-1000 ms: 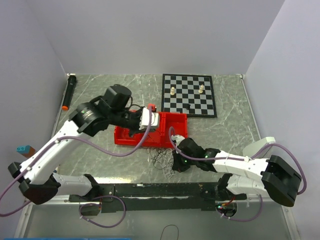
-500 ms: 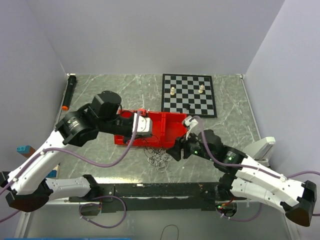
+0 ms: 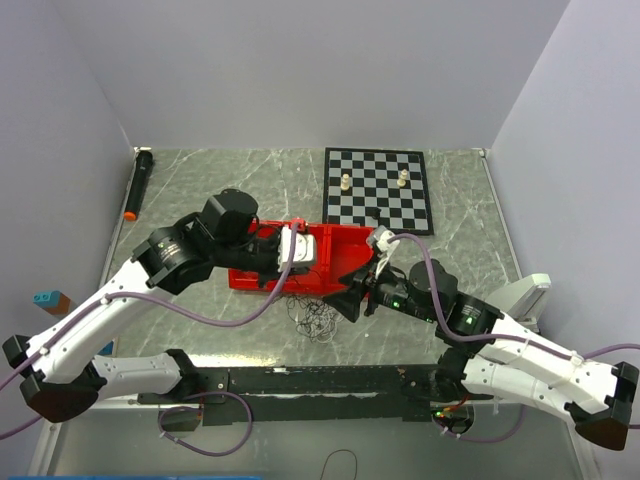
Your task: Untangle the cables
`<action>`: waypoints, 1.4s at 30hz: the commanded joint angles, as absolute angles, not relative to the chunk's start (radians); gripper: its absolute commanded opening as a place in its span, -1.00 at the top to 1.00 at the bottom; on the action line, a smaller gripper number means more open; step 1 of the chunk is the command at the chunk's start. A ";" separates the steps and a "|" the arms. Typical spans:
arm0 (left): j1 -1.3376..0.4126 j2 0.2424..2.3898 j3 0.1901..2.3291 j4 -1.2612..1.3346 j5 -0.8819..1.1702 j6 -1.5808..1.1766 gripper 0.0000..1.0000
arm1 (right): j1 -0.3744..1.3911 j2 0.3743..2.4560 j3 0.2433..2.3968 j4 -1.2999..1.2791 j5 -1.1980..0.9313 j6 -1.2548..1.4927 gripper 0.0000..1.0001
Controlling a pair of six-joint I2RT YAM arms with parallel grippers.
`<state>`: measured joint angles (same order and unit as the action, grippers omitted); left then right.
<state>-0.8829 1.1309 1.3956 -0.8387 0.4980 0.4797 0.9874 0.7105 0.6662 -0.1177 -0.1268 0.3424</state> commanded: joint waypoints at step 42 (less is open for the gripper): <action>-0.887 1.336 2.121 -0.790 0.588 0.278 0.99 | 1.057 0.968 0.470 0.147 0.146 0.514 0.02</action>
